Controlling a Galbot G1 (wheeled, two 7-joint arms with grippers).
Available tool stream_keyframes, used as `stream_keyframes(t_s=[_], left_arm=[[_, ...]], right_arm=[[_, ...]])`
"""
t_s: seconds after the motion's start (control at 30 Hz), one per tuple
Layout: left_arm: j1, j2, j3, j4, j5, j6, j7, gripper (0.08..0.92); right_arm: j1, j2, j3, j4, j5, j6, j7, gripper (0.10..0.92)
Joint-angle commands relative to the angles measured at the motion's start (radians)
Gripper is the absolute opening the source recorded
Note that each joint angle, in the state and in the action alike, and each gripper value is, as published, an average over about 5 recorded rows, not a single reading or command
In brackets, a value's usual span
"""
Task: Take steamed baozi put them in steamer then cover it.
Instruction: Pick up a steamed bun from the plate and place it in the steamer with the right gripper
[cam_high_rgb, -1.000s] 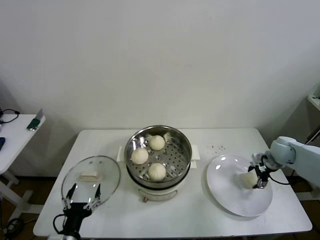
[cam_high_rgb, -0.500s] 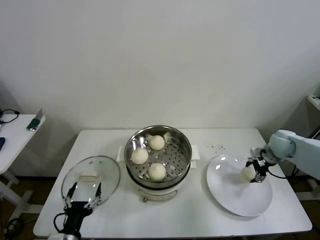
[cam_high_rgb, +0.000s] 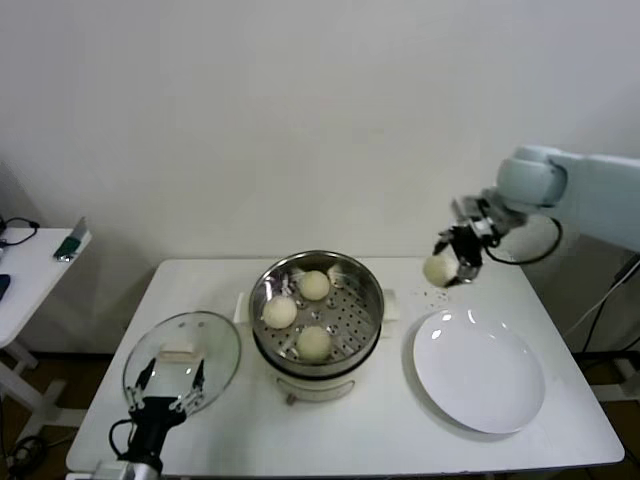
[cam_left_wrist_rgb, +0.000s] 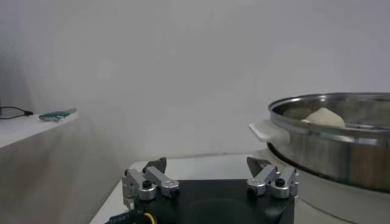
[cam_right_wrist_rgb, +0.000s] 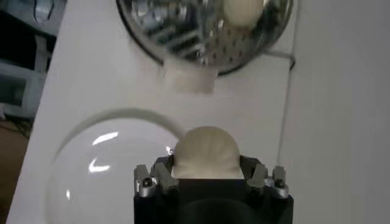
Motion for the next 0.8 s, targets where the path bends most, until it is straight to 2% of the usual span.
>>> stream_keyframes(t_s=[0.03,0.3,0.63,0.8], left_arm=[[-0.002,0.002,-0.002,-0.002,-0.008,0.000,0.001,0.823],[0.001,0.002,-0.008,-0.005,-0.013,-0.002,0.001,0.823],[0.004,0.002,-0.016,-0.006,-0.020,-0.001,0.001,0.823],[0.002,0.000,-0.013,-0.003,-0.018,-0.001,0.001,0.823]], right_arm=[[0.121,0.271,0.028,0.111,0.331,-0.127,0.104,0.712],[-0.099,0.381,0.042,0.062,0.282,-0.181,0.188,0.712],[-0.268,0.391,0.042,-0.037,0.073,-0.189,0.214,0.712],[-0.311,0.398,0.050,-0.089,0.026,-0.185,0.215,0.712]])
